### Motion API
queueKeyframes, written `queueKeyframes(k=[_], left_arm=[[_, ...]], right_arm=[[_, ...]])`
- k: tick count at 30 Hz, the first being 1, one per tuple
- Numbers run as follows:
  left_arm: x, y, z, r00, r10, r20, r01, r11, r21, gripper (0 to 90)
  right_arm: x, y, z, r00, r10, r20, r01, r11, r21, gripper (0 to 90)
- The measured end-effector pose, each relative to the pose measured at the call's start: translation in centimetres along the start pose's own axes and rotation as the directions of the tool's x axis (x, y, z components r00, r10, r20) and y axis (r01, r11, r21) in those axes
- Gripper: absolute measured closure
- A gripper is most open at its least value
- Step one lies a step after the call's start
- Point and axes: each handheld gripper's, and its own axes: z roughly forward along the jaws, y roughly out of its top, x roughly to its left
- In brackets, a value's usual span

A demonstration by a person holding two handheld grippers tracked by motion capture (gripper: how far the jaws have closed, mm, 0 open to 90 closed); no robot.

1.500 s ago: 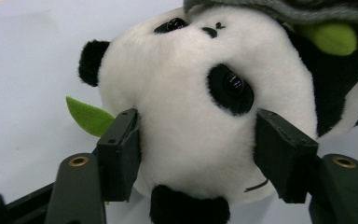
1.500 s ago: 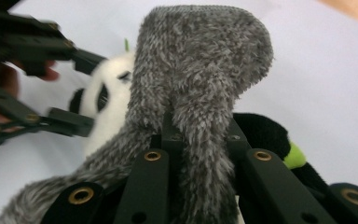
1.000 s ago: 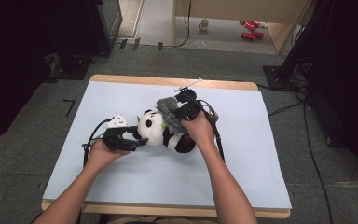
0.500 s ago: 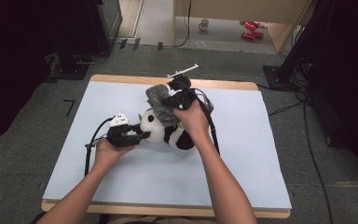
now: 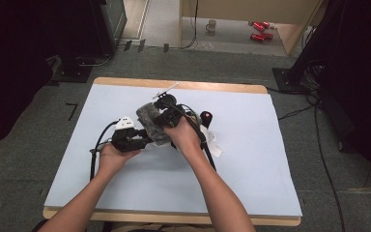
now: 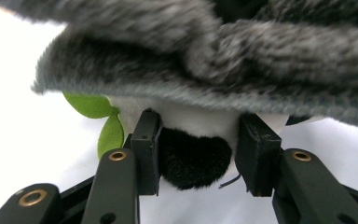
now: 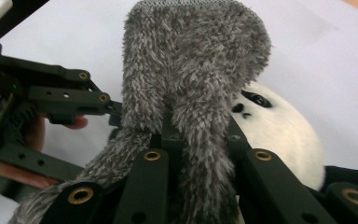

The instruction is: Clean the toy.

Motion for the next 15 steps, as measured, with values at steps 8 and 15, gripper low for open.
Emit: queueKeyframes(k=[8, 15], left_arm=[[0.3, 0.0, 0.1, 0.9999, -0.003, 0.010, 0.003, 1.0000, -0.003, 58.5], [0.5, -0.1, 0.1, 0.9995, -0.024, 0.022, 0.024, 0.9997, -0.006, 58.5]], right_arm=[[-1.9, -0.9, -2.0, 0.9977, -0.017, 0.066, 0.018, 0.9997, -0.018, 78.0], [-3.4, -1.7, -3.9, 0.9805, -0.034, 0.193, 0.034, 0.9994, 0.004, 78.3]])
